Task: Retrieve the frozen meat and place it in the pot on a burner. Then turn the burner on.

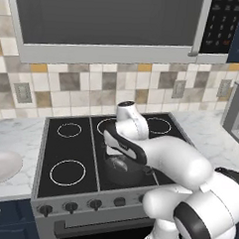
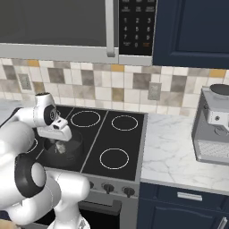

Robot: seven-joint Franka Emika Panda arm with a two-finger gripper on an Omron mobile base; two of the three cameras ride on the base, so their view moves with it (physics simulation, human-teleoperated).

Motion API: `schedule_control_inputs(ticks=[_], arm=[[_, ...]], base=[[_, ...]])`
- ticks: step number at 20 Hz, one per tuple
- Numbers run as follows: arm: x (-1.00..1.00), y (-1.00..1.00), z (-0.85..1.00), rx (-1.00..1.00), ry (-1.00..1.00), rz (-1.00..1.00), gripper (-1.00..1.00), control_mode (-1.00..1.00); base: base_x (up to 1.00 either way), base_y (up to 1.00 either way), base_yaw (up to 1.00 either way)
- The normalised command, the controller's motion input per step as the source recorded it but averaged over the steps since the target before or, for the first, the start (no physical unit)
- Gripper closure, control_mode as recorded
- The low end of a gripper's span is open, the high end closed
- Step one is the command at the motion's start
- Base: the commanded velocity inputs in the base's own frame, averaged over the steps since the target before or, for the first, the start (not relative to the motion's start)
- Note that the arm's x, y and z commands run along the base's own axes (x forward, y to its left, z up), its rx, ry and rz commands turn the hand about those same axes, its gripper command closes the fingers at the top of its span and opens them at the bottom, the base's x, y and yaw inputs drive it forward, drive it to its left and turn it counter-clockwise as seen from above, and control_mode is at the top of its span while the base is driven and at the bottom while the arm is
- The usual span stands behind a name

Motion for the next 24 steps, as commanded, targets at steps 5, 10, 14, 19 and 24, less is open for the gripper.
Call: schedule_control_inputs(ticks=[5,10,14,19,24], arm=[[-0.05,-0.08,0.00,0.00,0.00,0.00,-1.00,-1.00],[-0.35,-0.01,0.08,0.00,0.00,0.00,-1.00,-1.00],[-0.76,-0.01,0.62,0.09,-0.12,-0.02,-1.00,-1.00],[-0.81,0.00,0.71,0.11,-0.14,-0.01,-1.00,-1.00],[-0.82,0.00,0.31,0.04,-0.19,-0.04,-1.00,-1.00]], base=[[0.00,0.00,0.00],[0.00,0.00,0.00],[0.00,0.00,0.00],[0.00,0.00,0.00],[0.00,0.00,0.00]])
